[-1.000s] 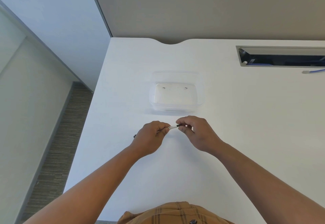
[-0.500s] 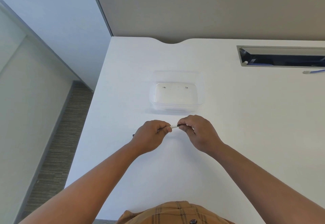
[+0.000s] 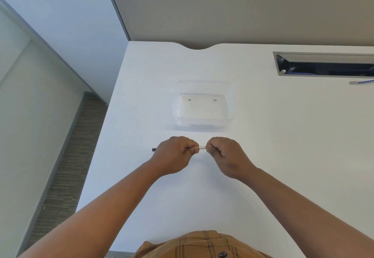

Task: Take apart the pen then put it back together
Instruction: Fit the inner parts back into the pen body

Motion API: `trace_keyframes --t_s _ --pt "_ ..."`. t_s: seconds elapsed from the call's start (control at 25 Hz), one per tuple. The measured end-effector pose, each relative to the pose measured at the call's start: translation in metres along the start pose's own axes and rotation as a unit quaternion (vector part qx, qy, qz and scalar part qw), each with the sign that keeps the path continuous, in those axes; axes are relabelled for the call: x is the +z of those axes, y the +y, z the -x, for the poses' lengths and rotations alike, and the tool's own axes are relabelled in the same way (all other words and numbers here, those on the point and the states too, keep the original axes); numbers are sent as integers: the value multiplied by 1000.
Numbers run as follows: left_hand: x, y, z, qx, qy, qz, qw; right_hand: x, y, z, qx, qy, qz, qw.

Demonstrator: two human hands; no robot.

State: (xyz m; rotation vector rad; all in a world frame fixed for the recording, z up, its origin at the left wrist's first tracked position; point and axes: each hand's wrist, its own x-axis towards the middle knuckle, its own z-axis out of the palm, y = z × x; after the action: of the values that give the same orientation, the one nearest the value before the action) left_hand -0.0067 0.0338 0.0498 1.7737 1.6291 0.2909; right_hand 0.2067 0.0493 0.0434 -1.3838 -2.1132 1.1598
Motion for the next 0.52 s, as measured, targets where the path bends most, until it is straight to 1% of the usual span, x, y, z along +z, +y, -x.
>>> trace_keyframes --t_s 0.08,0.12,0.16,0.28,0.4,0.44,0.48,0.52 --pt "-1 1 -2 17 -1 -24 1000 1 -2 -2 98 -28 -128 987" --pt "-1 0 -3 12 -6 -23 1000 2 -2 -3 123 -40 -150 980" --pt "-1 -1 -3 -1 -14 -13 1000 1 -1 -3 127 -49 -141 981" --pt "-3 -5 -5 -32 -42 54 997 -2 3 -2 49 -29 -22 998" --pt "-8 -3 -6 -21 -71 92 993 -4 4 -3 -16 -10 56 998" --pt "-9 -2 -6 -18 -75 90 993 -3 4 -3 -17 -13 53 998" --pt "-9 -1 -5 -19 -72 78 994 -2 4 -2 0 -23 22 999" --pt "-8 0 -4 -18 -62 56 996 0 2 -1 31 -34 -33 998"
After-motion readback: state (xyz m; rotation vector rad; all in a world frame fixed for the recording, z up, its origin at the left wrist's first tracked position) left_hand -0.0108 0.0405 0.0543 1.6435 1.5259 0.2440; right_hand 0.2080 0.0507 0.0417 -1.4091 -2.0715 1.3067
